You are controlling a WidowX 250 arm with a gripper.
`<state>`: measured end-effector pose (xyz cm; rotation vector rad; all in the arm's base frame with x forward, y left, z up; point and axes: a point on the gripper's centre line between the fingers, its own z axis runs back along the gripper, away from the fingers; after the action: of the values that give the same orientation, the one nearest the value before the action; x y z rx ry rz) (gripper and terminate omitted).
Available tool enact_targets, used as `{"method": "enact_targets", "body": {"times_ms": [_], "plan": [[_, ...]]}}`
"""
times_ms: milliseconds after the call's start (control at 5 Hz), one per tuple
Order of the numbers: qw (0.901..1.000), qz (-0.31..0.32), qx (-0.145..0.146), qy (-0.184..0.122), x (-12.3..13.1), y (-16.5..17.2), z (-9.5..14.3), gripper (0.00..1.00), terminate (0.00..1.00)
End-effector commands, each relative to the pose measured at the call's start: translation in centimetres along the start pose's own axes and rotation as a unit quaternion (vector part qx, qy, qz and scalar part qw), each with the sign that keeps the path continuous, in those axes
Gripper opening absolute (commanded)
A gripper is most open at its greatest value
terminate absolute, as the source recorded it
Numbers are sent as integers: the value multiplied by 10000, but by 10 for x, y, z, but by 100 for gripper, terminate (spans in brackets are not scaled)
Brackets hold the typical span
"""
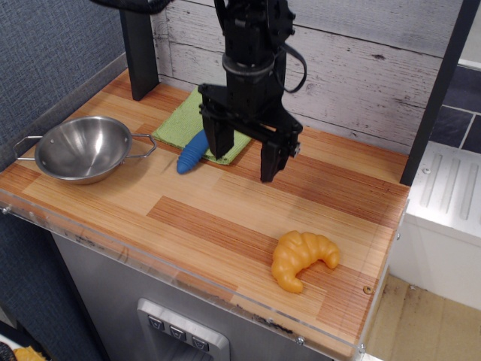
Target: Place the silver bowl to the right of the green cloth.
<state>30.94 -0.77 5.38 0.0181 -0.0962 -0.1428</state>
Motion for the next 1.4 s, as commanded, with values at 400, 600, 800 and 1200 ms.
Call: {"method": "enact_targets", "body": {"times_ms": [400, 600, 800, 1200], "plan": [[9970, -510, 106, -572, -48, 84, 36, 100, 0], [9967, -688, 135, -418, -48, 107, 24, 100, 0], [9960, -806, 192, -336, -49, 123, 13, 100, 0], [9976, -667, 65, -168, -61, 137, -9, 100, 0]]}}
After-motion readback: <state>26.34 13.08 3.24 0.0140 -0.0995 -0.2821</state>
